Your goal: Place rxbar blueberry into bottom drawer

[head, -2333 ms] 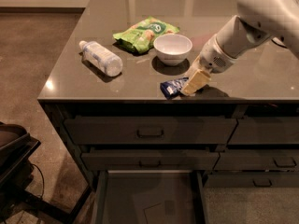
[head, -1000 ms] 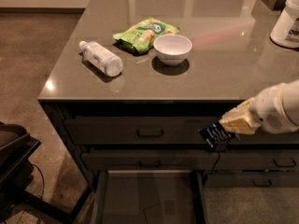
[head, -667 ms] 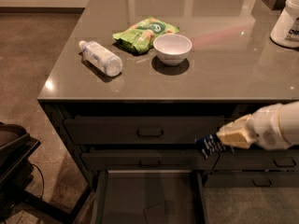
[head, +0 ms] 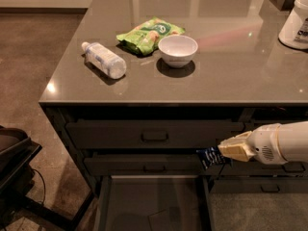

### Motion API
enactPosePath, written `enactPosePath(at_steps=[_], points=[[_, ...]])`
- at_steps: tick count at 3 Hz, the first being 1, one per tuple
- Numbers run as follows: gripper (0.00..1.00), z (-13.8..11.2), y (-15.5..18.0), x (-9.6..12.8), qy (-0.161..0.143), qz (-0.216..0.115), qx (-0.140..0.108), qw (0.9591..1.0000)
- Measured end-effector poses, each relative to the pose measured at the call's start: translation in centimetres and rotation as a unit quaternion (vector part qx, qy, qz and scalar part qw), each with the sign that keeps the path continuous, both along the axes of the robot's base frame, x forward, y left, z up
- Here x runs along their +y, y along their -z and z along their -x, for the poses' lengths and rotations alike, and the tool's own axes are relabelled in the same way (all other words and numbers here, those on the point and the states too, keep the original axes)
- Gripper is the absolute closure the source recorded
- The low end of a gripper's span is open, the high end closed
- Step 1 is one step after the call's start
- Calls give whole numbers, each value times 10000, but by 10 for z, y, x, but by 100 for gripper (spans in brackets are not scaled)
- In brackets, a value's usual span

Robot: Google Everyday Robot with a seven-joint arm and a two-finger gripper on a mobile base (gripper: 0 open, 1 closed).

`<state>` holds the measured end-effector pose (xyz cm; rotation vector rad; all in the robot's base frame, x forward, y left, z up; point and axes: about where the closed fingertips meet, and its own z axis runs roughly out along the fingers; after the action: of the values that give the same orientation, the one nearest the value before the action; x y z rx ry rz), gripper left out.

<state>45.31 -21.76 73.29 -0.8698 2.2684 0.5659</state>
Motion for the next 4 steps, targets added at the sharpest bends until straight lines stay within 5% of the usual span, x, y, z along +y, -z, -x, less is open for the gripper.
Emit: enactPosePath(at_steps=[1, 2, 3, 4], points=[[100, 8, 8, 3, 59, -65, 22, 10000], [100, 24, 44, 14, 281, -468, 201, 9983], [100, 54, 145, 38, 640, -962, 693, 9909], [100, 58, 232, 48, 1052, -1095, 1028, 9830]])
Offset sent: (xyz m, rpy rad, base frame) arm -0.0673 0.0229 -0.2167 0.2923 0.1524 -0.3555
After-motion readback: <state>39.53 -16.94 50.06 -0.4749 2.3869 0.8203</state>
